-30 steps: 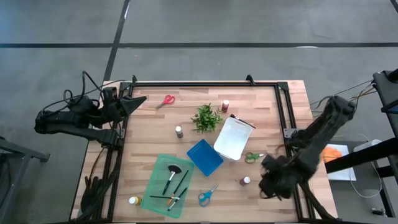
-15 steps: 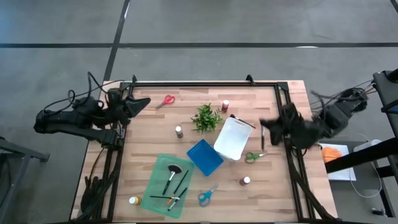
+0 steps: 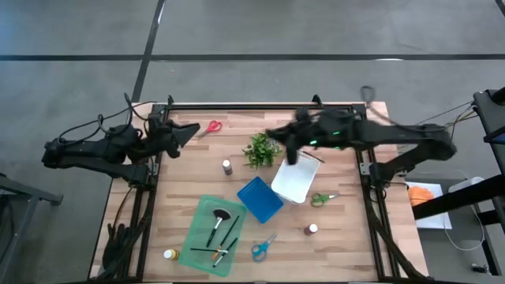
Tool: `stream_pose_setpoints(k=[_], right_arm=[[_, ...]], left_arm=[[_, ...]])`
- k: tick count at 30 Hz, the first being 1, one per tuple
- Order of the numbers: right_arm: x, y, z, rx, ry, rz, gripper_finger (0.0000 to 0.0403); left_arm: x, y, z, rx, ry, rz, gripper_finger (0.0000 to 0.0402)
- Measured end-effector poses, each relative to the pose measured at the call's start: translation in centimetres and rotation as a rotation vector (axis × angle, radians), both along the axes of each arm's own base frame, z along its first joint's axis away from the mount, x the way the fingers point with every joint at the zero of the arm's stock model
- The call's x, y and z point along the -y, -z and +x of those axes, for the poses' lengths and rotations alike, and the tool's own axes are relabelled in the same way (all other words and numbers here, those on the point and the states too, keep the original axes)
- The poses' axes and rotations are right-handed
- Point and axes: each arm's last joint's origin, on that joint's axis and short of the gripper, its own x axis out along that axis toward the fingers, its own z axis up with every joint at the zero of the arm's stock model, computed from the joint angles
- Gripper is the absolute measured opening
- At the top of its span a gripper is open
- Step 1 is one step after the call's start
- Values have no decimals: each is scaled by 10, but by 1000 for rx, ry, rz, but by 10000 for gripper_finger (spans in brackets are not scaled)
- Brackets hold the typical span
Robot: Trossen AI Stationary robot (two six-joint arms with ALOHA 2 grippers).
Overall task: Pick & Place Paint Supplies
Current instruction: Put the black powder brush into the green bin
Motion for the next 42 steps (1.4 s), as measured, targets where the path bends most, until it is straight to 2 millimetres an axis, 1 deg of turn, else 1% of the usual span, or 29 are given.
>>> stream_pose_setpoints(k=[3,7,11,13,14,16,21,25,28,32,37,42], right_arm=[[-4,25,35,-12,-94,36,8],[-22,62,72,-60,-246,76,8],[-44,106,98,-166,-350,120,8],[-53,123,110,-204,-386,130,8],[-57,127,116,-208,-405,133,8],[-63,131,129,-210,-446,137,8],[-72,135,163,-193,-539,105,8],[-72,137,186,-185,-639,99,8],[-72,142,199,-211,-697,98,8],[-76,149,212,-264,-764,95,8],[-79,152,222,-326,-816,83,8],[-79,145,226,-321,-842,47,8]], left_arm=[[-4,-1,-1,4,-53,-3,99],[-7,-1,-3,8,-79,-3,99],[-9,0,-3,1,-94,-3,99],[-10,1,-3,-9,-98,-2,99],[-10,1,-3,-17,-100,-2,99],[-10,2,-3,-25,-103,-2,99],[-11,2,-3,-28,-106,-2,99],[-11,2,-3,-27,-108,-2,99],[-11,2,-3,-27,-108,-2,99],[-11,2,-3,-23,-108,-2,99],[-11,2,-3,-24,-111,-2,99],[-12,2,-3,-24,-117,-2,99]])
